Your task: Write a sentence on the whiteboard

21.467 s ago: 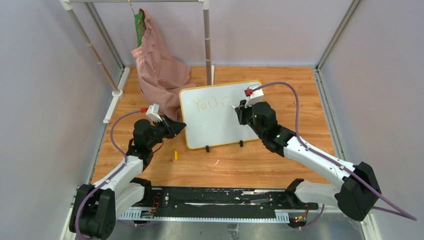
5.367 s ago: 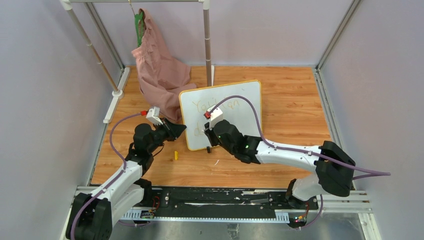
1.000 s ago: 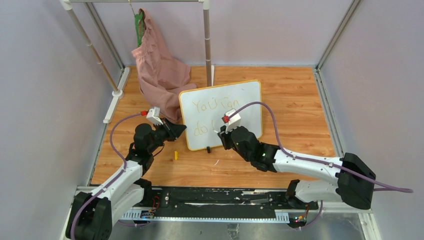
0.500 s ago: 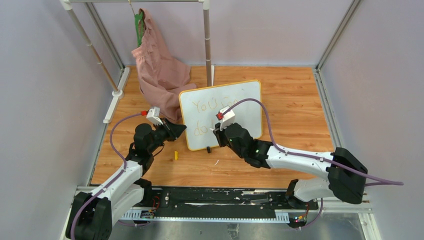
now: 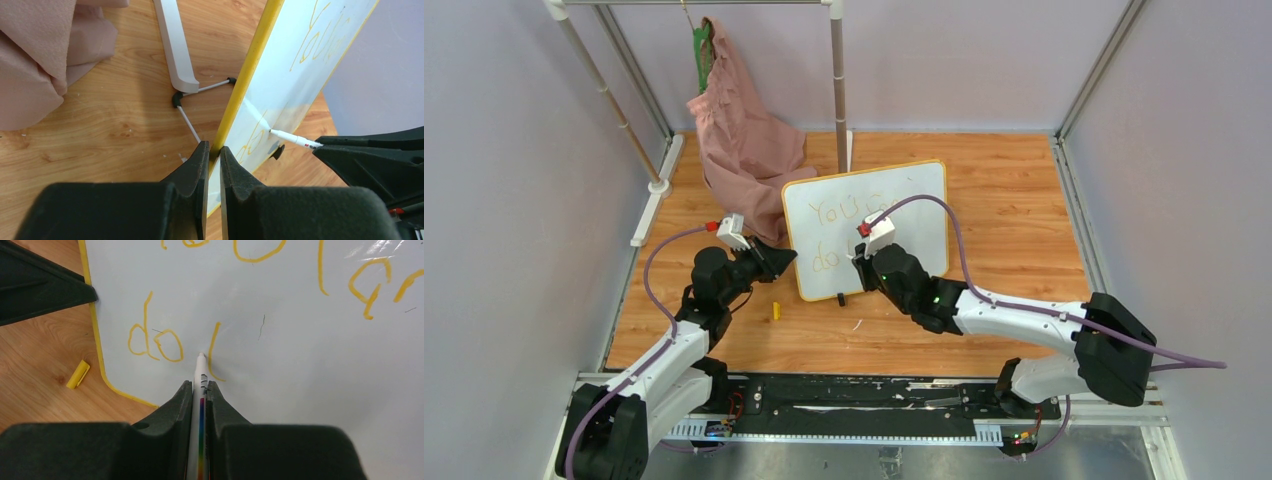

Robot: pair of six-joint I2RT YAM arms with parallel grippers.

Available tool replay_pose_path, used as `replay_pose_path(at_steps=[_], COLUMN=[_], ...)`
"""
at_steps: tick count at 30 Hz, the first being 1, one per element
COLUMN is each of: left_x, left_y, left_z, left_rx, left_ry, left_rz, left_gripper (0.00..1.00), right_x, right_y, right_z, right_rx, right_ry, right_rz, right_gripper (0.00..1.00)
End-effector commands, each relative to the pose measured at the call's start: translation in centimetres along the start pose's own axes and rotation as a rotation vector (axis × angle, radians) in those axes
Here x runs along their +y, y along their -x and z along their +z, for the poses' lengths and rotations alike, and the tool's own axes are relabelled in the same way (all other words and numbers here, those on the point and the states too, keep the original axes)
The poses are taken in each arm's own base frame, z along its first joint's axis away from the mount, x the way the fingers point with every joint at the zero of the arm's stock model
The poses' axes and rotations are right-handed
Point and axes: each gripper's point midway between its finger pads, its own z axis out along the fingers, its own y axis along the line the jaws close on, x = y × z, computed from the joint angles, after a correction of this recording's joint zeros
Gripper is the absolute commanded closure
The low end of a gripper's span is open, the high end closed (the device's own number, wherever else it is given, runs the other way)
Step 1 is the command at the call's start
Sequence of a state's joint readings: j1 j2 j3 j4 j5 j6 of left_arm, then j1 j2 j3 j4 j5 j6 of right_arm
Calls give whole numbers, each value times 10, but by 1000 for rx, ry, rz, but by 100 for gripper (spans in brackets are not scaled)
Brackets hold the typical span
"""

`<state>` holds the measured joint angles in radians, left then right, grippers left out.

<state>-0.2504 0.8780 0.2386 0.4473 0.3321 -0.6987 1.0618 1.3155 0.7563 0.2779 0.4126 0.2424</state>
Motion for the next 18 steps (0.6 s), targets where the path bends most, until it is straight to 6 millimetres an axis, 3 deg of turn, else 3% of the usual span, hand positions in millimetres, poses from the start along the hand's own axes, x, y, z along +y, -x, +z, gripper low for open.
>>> replay_pose_path(at_steps=[1, 13, 18], left_x=[-10, -11, -11], left_y=[8, 8, 8], left_z=[0, 0, -1], left_rx=[-33, -33, -33], left_ry=[-43, -45, -46], left_rz=[11, 10, 9], left_gripper=[100, 100, 100], right_x=[-13, -34, -30], right_y=[10, 2, 7], right_z=[3, -7, -11], right_rx=[-27, -11, -28], right_ry=[-58, -117, -82], right_rz=[32, 43, 50], right_gripper=[100, 100, 100])
